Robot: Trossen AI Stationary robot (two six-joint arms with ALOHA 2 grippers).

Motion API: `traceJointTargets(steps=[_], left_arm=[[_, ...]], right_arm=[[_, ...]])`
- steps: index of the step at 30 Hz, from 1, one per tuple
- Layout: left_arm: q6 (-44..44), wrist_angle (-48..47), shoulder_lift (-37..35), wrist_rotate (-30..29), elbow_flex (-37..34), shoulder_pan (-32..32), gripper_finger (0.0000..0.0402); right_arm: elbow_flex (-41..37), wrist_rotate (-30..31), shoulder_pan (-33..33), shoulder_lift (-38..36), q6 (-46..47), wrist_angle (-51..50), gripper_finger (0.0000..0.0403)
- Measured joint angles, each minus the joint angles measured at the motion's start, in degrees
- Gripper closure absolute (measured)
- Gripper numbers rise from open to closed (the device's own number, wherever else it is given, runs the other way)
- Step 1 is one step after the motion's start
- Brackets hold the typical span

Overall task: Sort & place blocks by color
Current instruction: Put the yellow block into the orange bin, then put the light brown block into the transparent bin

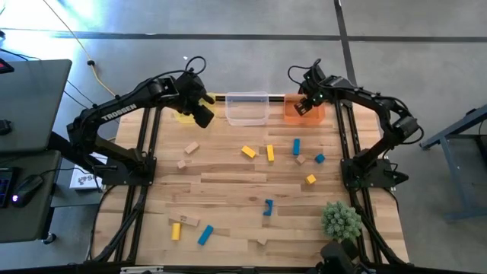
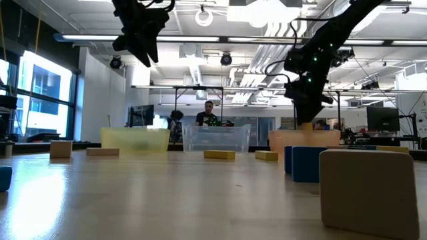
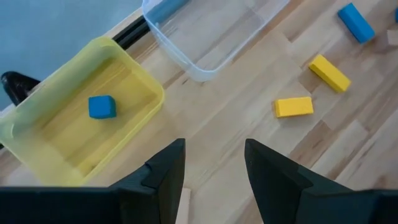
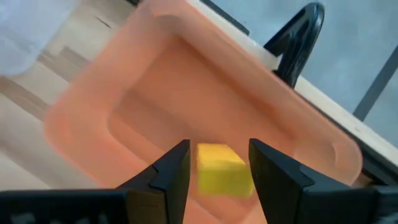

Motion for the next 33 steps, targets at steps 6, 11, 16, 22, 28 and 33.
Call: traceJointTargets(steps=[6, 11, 16, 22, 28, 33], left_arm=[[-0.02, -0.4, 0.0, 0.0, 0.0, 0.63, 0.0245], [-0.02, -0.71, 0.0, 0.02, 0.0, 0.63, 0.0243], [-0.64, -2.2, 0.0, -0.11, 0.0, 0.63, 0.0224], [-1.93, -2.14, 0.0, -1.73, 0.0, 0.63, 0.0207], [-1.94, -2.09, 0.0, -1.9, 0.0, 0.63, 0.0208], [-2.15, -2.09, 0.0, -1.82, 0.0, 0.56, 0.0206]], right_arm=[[3.06, -0.04, -0.02, 0.0, 0.0, -2.39, 0.0251], [4.38, -0.15, -0.02, 0.0, -1.38, -2.76, 0.0251], [4.92, -0.4, -0.02, 0.0, -0.99, -7.21, 0.0251], [4.43, -1.47, -0.02, 0.02, -0.98, -11.72, 0.0251], [4.43, -1.46, -0.44, 0.02, -1.33, -8.63, 0.0251], [4.43, -1.34, -0.81, 0.02, -1.33, -7.16, 0.0251]])
